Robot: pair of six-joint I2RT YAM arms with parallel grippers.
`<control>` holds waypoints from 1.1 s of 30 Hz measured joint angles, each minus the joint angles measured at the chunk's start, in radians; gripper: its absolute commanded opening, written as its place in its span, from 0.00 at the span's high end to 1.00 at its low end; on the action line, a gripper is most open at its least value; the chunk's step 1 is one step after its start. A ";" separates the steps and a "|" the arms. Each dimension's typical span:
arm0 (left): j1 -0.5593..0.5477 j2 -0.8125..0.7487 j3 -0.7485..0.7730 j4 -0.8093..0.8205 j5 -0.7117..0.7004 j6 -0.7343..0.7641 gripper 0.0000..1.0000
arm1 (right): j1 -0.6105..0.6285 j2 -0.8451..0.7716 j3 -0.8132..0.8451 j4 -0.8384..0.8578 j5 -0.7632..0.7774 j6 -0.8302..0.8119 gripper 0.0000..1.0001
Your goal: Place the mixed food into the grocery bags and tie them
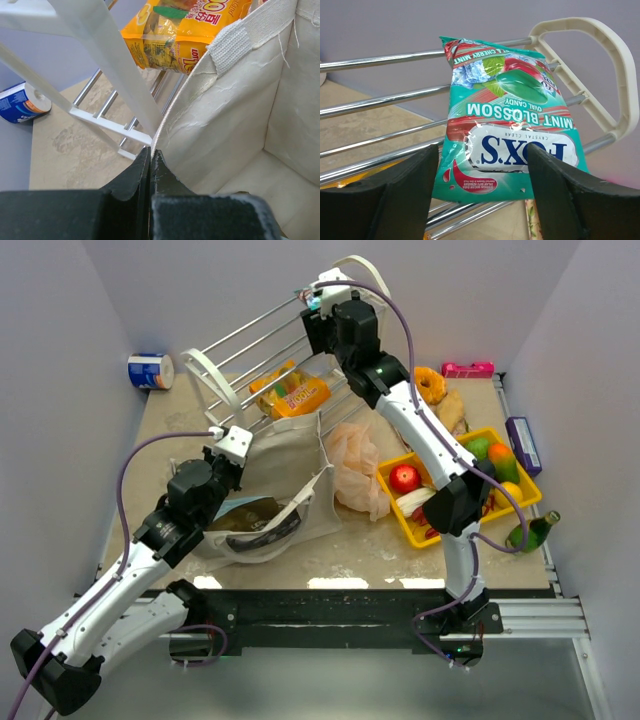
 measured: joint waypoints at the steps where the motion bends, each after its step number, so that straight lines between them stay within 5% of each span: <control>1: 0.000 0.000 0.000 0.000 0.000 0.000 1.00 | -0.001 0.000 0.000 0.000 0.004 -0.001 0.51; 10: 0.000 -0.016 -0.001 -0.004 0.000 0.000 1.00 | -0.014 0.000 0.040 -0.015 -0.004 -0.015 1.00; 18: 0.000 -0.018 -0.002 -0.005 0.004 -0.003 1.00 | -0.017 -0.071 0.029 -0.032 -0.082 0.043 1.00; 29: 0.000 -0.053 -0.011 -0.008 0.016 -0.019 1.00 | 0.006 -0.777 -0.631 0.160 -0.381 0.348 1.00; 33: 0.005 -0.060 -0.016 -0.006 0.032 -0.026 1.00 | 0.031 -0.903 -0.792 0.228 -0.528 0.458 1.00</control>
